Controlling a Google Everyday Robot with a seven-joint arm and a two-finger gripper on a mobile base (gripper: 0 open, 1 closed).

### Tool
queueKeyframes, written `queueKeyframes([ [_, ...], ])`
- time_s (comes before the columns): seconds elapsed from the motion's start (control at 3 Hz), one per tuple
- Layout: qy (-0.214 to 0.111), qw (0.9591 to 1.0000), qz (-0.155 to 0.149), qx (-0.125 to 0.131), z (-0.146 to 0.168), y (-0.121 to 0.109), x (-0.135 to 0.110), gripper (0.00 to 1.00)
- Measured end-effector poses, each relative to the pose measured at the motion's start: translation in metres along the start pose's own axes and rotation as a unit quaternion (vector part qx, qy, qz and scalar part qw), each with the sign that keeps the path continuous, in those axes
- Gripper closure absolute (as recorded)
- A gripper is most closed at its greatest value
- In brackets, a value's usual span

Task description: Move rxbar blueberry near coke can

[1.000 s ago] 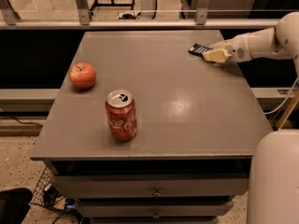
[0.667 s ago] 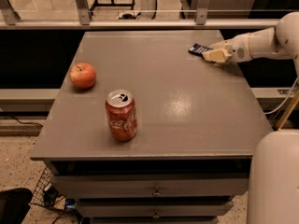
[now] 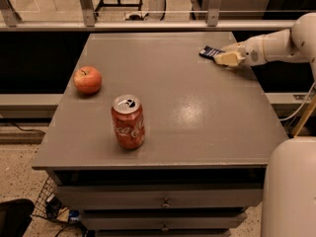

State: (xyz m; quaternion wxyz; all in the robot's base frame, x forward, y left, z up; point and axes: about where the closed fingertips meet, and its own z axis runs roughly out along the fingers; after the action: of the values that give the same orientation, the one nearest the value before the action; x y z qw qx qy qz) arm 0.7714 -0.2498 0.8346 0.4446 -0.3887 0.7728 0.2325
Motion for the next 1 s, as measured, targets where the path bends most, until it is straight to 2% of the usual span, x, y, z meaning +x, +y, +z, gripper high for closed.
queueKeyframes([
  [0.33, 0.0, 1.0, 0.0, 0.0, 0.0, 0.0, 0.0, 1.0],
  [0.67, 0.039, 0.9988, -0.016, 0.025, -0.016, 0.008, -0.022, 1.0],
  [1.0, 0.12, 0.989, -0.039, 0.077, -0.045, 0.031, -0.056, 1.0],
])
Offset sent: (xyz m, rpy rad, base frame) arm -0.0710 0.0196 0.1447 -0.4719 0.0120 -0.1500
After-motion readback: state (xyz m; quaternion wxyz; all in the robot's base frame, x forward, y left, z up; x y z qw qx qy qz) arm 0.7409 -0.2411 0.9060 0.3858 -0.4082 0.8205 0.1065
